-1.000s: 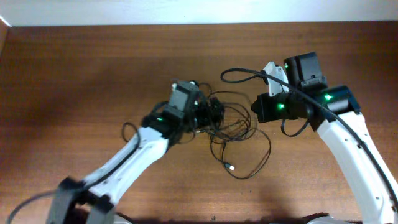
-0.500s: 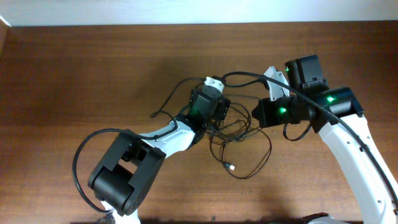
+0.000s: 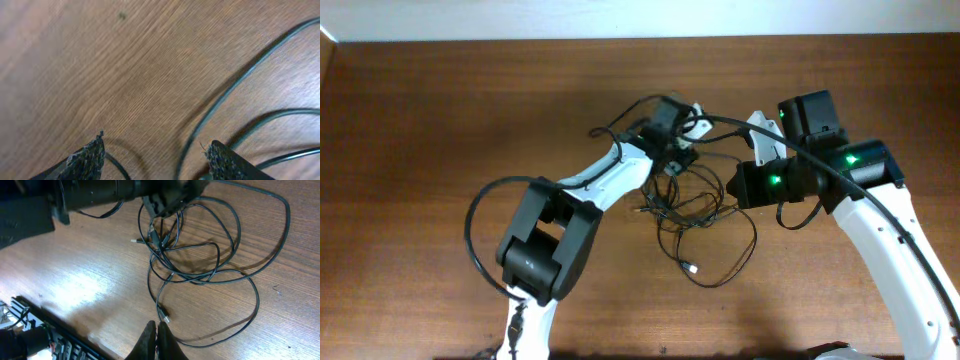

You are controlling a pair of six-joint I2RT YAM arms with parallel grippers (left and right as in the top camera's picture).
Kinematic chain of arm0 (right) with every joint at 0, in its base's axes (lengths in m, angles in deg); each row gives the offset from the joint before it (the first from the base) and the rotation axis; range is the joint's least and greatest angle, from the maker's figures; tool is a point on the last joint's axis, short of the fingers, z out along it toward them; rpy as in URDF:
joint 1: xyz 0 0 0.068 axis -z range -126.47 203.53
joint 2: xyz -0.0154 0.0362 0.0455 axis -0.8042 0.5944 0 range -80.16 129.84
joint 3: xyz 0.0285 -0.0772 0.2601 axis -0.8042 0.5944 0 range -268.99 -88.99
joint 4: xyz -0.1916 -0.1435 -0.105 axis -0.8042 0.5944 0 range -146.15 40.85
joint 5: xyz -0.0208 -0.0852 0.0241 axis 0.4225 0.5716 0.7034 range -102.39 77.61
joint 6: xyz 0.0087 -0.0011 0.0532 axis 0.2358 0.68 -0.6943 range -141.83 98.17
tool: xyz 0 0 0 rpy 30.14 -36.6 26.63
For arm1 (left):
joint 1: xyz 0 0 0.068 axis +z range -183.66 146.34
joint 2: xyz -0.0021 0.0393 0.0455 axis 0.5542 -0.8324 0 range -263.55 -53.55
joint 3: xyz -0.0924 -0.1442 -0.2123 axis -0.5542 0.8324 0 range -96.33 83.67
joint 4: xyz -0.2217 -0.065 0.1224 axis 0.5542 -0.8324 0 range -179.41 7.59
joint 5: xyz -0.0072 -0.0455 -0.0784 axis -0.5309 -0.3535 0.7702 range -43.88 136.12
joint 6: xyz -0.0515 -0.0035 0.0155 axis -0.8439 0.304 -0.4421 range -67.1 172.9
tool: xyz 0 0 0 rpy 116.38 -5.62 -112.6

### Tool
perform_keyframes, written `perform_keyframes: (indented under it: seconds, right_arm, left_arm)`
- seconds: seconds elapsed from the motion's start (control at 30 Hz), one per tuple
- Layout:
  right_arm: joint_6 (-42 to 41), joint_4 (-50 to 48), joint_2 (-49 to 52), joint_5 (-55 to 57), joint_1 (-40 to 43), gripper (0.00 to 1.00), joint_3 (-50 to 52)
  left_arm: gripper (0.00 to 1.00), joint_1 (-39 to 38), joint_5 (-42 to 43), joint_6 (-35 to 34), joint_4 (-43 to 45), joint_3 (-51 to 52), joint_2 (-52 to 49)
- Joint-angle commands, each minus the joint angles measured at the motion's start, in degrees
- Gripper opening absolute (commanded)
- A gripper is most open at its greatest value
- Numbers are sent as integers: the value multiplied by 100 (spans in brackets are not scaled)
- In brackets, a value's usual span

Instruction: Untangle cables

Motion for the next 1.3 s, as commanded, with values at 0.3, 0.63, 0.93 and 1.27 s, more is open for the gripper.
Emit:
perform_keyframes:
  seconds: [0.3, 0.63, 0.93, 1.27]
  right_arm:
    - [-61, 4, -72, -31, -26, 4, -39]
    - [-70, 28, -68, 278, -26, 17, 48]
    - [-1978, -678, -35, 354, -26, 69, 1113]
    - [-2621, -3598, 22, -1062, -365, 82, 1292]
  left_arm:
    - [53, 118, 654, 72, -146, -98, -575]
    - [0, 396, -531, -874, -1329, -1091, -203]
    - [0, 782, 688, -2540, -2682, -1357, 3075]
    - [0, 776, 2540, -2983, -2778, -1353, 4013]
